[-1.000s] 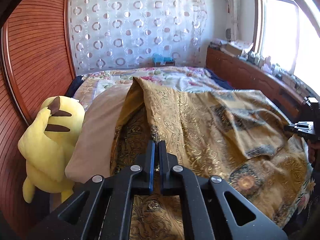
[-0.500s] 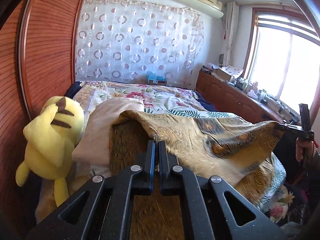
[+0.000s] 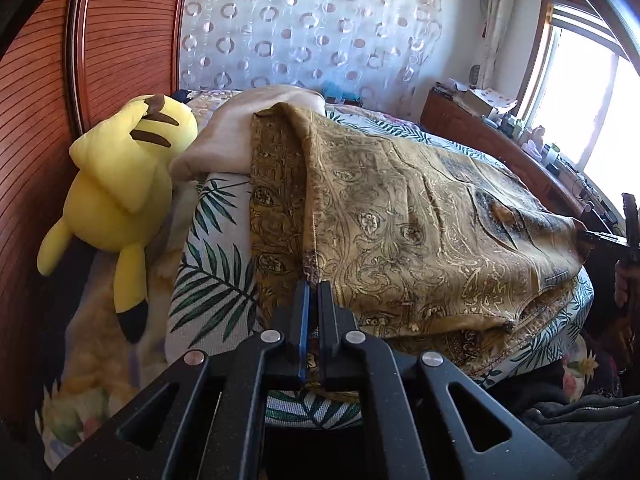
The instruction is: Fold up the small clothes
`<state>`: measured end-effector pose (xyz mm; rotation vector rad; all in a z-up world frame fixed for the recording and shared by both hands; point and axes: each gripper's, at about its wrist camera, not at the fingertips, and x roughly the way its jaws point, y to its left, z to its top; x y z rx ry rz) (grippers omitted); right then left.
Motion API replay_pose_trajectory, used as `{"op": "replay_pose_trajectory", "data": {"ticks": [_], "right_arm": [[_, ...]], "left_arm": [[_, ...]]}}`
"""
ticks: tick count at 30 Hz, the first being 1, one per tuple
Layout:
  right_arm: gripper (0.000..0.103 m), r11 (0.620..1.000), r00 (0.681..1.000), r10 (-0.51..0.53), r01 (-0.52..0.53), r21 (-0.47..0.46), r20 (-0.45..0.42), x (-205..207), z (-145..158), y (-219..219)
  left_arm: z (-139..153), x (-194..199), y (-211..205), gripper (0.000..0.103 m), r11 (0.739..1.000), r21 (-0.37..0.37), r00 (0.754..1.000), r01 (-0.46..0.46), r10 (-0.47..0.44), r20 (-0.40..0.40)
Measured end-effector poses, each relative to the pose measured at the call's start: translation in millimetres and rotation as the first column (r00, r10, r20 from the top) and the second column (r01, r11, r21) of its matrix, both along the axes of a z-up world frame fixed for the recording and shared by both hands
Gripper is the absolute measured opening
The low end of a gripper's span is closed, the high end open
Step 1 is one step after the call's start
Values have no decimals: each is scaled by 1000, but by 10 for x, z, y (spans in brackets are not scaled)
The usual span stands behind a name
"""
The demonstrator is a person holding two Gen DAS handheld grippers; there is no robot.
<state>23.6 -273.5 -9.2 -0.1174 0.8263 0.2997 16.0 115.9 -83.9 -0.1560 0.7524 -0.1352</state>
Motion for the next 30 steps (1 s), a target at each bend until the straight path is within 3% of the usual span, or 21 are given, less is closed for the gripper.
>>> {"op": "replay_pose_trajectory", "data": {"ticks": [3,6,8,10,21,30], "right_arm": [[5,1000,1000,-12,12,4,14,10,21,16],[15,1000,998,-30,30,-1,51,-71,94,96],[27,999,996,-42,43,-4,77,-99,130,114],[52,999,994,-53,52,11,96,-134,170,129],[53,995,987,68,-78,65,146,-306,114,686],[54,982,982,168,-174,69,87,-18,-295,1213]], "left_arm": [[36,-14,-51,4,1000,25,1000,2,-2,11],[57,-35,-65,4,1000,30,1000,0,-1,17],[59,-42,-78,4,999,42,1000,-2,2,15],[73,-34,-107,4,998,62,1000,-4,3,18],[136,-40,-208,5,996,93,999,-3,0,38],[102,-40,-194,5,997,75,1000,2,-4,19]]}}
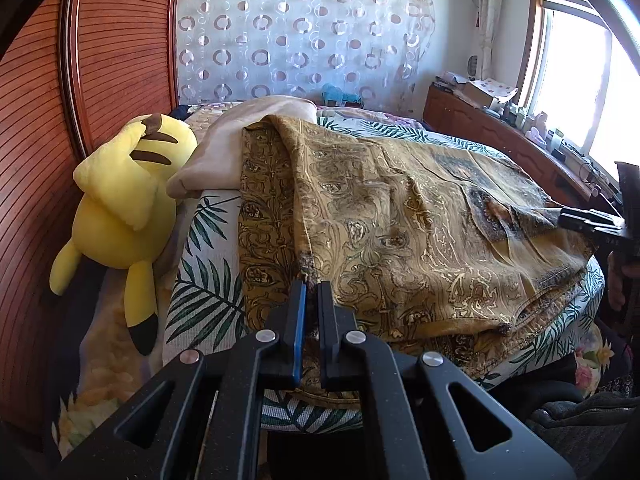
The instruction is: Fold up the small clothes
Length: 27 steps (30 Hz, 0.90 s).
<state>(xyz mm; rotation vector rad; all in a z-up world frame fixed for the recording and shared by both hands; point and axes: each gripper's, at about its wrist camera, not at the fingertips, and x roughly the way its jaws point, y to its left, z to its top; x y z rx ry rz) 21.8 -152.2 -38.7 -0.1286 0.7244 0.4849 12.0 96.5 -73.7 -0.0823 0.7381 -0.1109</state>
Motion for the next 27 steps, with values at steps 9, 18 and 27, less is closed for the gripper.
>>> {"op": "replay_pose_trajectory", "data": {"ticks": [9,18,27], "right_arm": [[54,998,999,9,-12,-66,-44,259,-348,311],[86,994,997,-61,57,-89,-41,427,-582,346],[90,994,998,-67,66,-83,-6,352,-649,381]], "left_arm": [[-1,-13,169,64,996,-89,999,-28,30,22],[-238,160,289,77,989,-115,994,-91,84,-63],[-291,142,309,57,986,-142,995,-89,81,-58]]}}
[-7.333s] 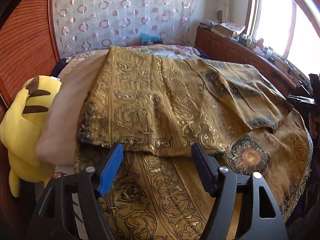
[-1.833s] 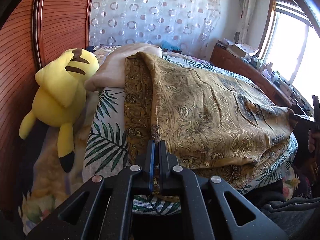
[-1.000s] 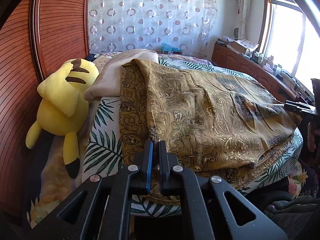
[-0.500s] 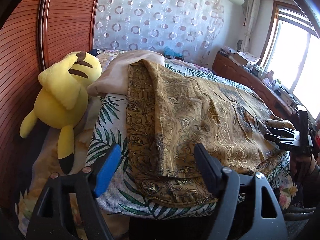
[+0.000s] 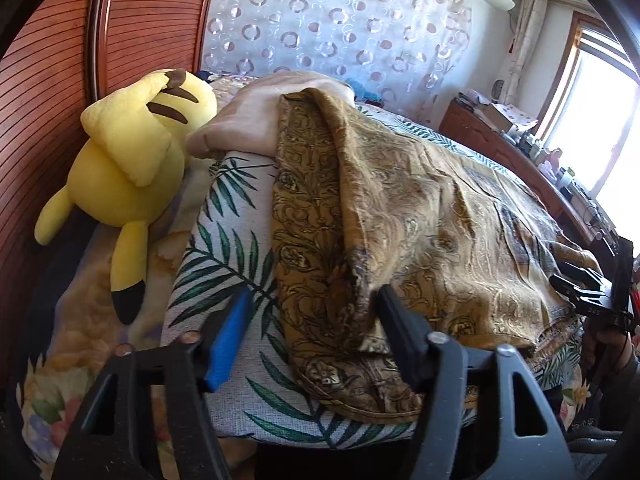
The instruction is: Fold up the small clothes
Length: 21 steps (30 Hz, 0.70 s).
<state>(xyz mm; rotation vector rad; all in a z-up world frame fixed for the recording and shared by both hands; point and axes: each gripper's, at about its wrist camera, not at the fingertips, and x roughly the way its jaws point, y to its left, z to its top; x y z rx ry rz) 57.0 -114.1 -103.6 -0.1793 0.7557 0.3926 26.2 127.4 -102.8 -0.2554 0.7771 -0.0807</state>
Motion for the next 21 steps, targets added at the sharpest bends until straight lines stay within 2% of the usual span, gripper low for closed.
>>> {"op": "replay_pose_trajectory", "data": {"ticks": [3,5,16,20,21], "right_arm": [[90,1000,1000,-2,2,2,3,-89,35,-36],[90,1000,1000,-2,2,2,6,-109,37,-50],[90,1000,1000,0,0,5,9,-151,50,-80],[90,1000,1000,1,-1,5,10,-149,58,-95],[90,1000,1000,2,-2,5,9,-147,58,-97]], "left_arm": [[-14,0,-8,48,1000,-16,1000,8,-9,-1],[-18,4,-16,45,1000,-17,1000,7,-7,1],[-14,105,47,42,996,-84,1000,6,-8,-16],[-41,106,6,12,996,-87,1000,23,-24,-10],[-23,106,-7,9,997,-80,1000,24,-25,-5]]}}
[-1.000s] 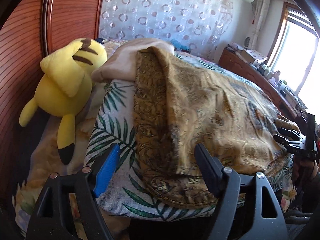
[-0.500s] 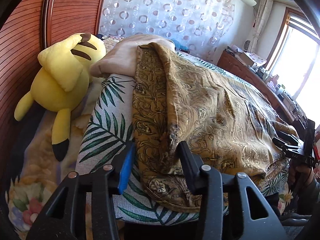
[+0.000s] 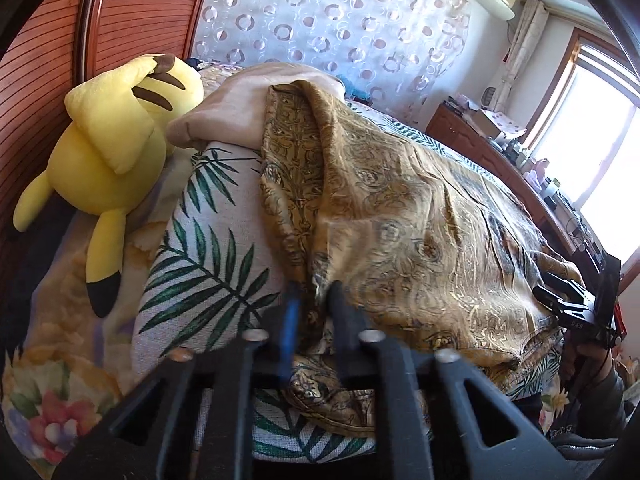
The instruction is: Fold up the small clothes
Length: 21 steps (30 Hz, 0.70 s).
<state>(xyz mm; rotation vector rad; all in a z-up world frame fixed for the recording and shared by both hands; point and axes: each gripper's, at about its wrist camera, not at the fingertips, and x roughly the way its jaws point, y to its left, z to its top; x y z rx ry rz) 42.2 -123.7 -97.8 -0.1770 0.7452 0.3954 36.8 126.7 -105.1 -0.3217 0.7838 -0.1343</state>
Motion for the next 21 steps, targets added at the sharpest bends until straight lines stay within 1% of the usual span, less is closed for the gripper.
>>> {"op": "replay_pose_trajectory", "data": {"ticks": [3,5,11,16,19,21], "right_arm": [[90,1000,1000,5,-5,3,-2,1,8,-16],[90,1000,1000,8,-8,4,-3,4,16,-29],[90,1000,1000,25,-25,8,3,-41,74,-121],[90,998,999,-4,2,59,36,-125,272,-393],[90,997,998,-22,18,71,53,-170,351,-548],[90,996,998,-27,22,86,59,-201,385,-654]], "left_arm": [[122,-27,-80,6,1000,26,999,14,-15,41],[243,-41,-134,6,999,29,997,29,-31,72],[650,54,-450,5,993,43,981,112,-117,156],[969,276,-915,5,974,34,951,222,-224,214],[1122,424,-1272,5,954,45,924,295,-297,242],[1209,521,-1507,5,938,38,905,345,-344,252]]}}
